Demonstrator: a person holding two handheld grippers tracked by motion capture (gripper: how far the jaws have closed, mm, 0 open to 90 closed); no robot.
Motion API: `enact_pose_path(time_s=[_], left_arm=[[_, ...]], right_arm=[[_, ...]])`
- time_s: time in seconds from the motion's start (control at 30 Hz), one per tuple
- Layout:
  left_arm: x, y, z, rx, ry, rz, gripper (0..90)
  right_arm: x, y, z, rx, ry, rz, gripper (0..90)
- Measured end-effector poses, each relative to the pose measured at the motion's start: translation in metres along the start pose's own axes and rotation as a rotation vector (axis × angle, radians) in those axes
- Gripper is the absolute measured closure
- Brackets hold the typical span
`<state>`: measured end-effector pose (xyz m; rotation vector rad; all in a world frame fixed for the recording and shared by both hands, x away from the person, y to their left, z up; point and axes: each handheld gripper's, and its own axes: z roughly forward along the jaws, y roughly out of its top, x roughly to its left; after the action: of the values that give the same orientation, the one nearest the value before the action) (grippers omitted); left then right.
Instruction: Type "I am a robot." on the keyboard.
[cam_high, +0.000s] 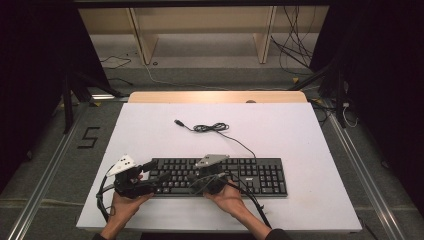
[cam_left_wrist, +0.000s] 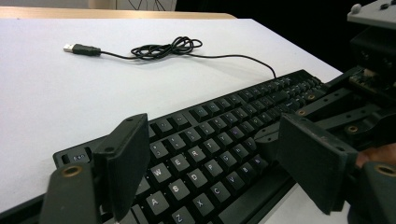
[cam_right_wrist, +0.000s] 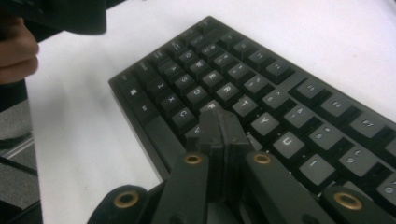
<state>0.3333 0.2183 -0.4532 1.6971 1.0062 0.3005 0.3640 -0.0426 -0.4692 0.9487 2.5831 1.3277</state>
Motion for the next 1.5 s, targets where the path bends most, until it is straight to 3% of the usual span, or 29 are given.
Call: enact_pose_path(time_s=[0.53,0.63,0.77,0.97,1.17,1.5], left_arm=[[0.0,0.0,0.001,0.003,-0.001,0.0,25.3],[0.0,0.0,0.001,0.005,-0.001,0.001,25.3],[0.0,-0.001,0.001,0.008,0.0,0.002,25.3],[0.001,0.0,0.001,0.005,0.002,-0.001,25.3],[0.002,0.0,0.0,0.001,0.004,-0.004,25.3],[0.001,0.0,0.0,-0.001,0.003,-0.003,25.3]], right_arm=[[0.002,-0.002,0.017,0.054,-0.035,-0.006,90.0],[0.002,-0.004,0.02,0.067,-0.049,-0.025,90.0],[0.007,-0.005,0.02,0.057,-0.06,-0.038,90.0],[0.004,-0.005,0.018,0.055,-0.049,-0.006,90.0],[-0.002,-0.002,0.011,0.013,-0.037,0.026,87.1],[-0.006,0.0,0.003,-0.023,-0.026,0.043,81.5]])
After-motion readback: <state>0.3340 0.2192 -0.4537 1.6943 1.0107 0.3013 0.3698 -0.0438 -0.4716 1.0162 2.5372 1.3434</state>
